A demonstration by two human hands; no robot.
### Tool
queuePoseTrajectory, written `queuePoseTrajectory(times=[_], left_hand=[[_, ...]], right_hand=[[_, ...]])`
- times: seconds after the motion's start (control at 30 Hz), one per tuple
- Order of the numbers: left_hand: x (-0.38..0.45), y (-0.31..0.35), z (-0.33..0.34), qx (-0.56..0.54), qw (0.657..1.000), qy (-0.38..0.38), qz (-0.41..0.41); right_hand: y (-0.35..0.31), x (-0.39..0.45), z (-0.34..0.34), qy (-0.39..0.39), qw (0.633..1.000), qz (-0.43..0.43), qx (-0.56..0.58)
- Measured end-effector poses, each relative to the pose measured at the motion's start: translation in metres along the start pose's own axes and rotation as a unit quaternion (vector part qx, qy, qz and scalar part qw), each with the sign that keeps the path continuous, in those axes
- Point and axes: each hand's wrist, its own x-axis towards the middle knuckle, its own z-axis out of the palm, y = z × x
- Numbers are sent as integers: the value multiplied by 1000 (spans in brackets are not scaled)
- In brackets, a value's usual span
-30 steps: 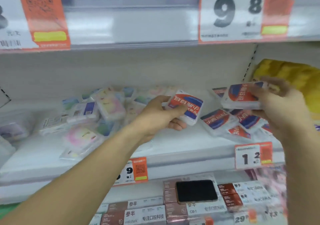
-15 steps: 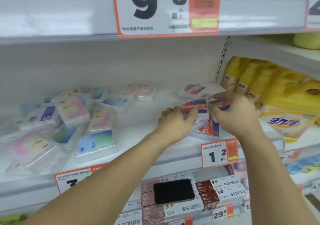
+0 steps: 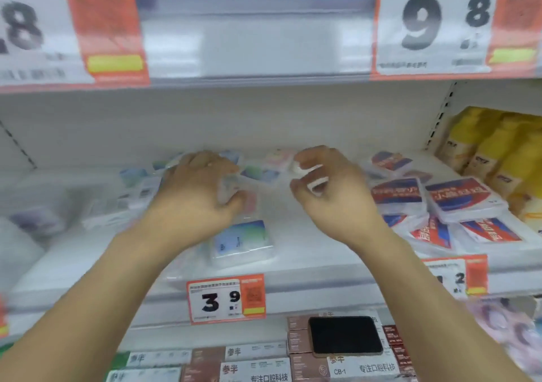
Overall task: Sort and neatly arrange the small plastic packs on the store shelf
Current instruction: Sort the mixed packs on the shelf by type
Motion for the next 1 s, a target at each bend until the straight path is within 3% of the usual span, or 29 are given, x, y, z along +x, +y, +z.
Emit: queuePoseTrajectory(times=[0.07, 0.13, 0.27, 0.33, 0.43, 0.53, 0.63, 0.77, 0.87, 1.0], left_hand=[[-15, -28, 3, 50, 994, -69, -67], [-27, -46, 14, 45, 989, -106, -89], [-34, -54, 17, -1, 995, -63, -76], [-34, -58, 17, -12, 996, -49, -76], [-35, -65, 16, -48, 995, -29, -87], [-36, -74, 10, -76, 990, -21, -114], [-38, -80, 4, -35, 988, -80, -125], [-39, -86, 1, -47, 986, -111, -111], [-40, -86, 1, -56, 987, -107, -107], [-39, -86, 2, -59, 987, -109, -101]], right_hand=[[-16, 11, 27, -134, 991, 18, -12], [-27, 35, 51, -182, 983, 13, -27], [-40, 99, 100, -187, 979, 28, -73], [-43, 119, 121, -252, 962, 76, -70], [-46, 124, 141, -343, 925, 62, -153], [-46, 121, 139, -310, 944, 39, -103], [-45, 120, 123, -290, 955, 50, -20], [-44, 119, 102, -351, 928, 112, -59], [-39, 123, 82, -359, 914, 142, -124], [-36, 124, 61, -352, 907, 197, -117]])
